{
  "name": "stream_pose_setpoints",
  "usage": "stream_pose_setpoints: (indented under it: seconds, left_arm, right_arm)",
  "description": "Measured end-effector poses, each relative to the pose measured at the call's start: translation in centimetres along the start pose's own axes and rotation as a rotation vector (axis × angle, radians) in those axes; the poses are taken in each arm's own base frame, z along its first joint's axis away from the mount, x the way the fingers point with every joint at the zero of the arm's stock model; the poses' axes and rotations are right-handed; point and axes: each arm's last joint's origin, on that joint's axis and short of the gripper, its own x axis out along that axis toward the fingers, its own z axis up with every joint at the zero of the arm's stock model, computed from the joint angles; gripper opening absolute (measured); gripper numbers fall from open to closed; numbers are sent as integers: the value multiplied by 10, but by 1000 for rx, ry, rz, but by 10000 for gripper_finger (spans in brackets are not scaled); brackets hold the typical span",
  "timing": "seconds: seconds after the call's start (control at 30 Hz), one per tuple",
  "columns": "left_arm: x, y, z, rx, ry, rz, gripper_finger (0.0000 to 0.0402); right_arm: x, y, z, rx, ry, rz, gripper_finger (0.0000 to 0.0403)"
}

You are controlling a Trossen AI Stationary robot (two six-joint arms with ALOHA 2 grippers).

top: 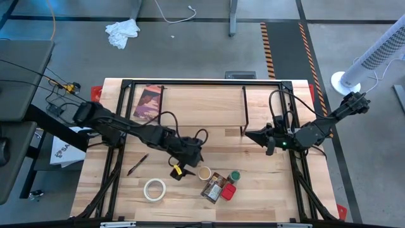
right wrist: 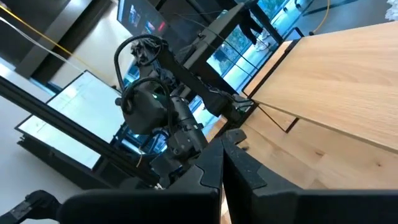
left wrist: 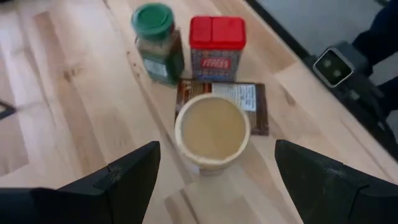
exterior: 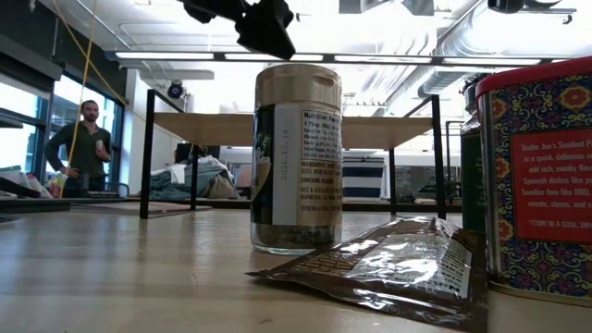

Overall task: Shelf spices
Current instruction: Adjust the seasoning bottles, cans and bags

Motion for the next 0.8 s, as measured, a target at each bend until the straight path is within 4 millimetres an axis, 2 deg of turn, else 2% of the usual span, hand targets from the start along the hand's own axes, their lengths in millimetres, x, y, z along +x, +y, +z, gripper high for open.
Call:
stream_pose_setpoints:
  seconds: [0.37, 0.57, 0.63, 0.7, 0.8]
  left_arm:
    - [30, -1, -2, 119, 26, 72, 316]
    - [8, 4, 33, 102, -120, 151, 305]
    - [6, 5, 36, 68, -135, 152, 282]
    - [13, 7, 32, 26, -105, 147, 237]
    - [29, 16, 23, -125, -64, 160, 128]
  right_arm:
    - [0, -1, -1, -8, 10, -8, 0]
    - [0, -1, -1, -5, 11, -9, 0]
    - [0, -1, -1, -7, 11, -10, 0]
    - [0, -1, -1, -6, 11, -10, 0]
    - [0, -1, -1, -6, 11, -10, 0]
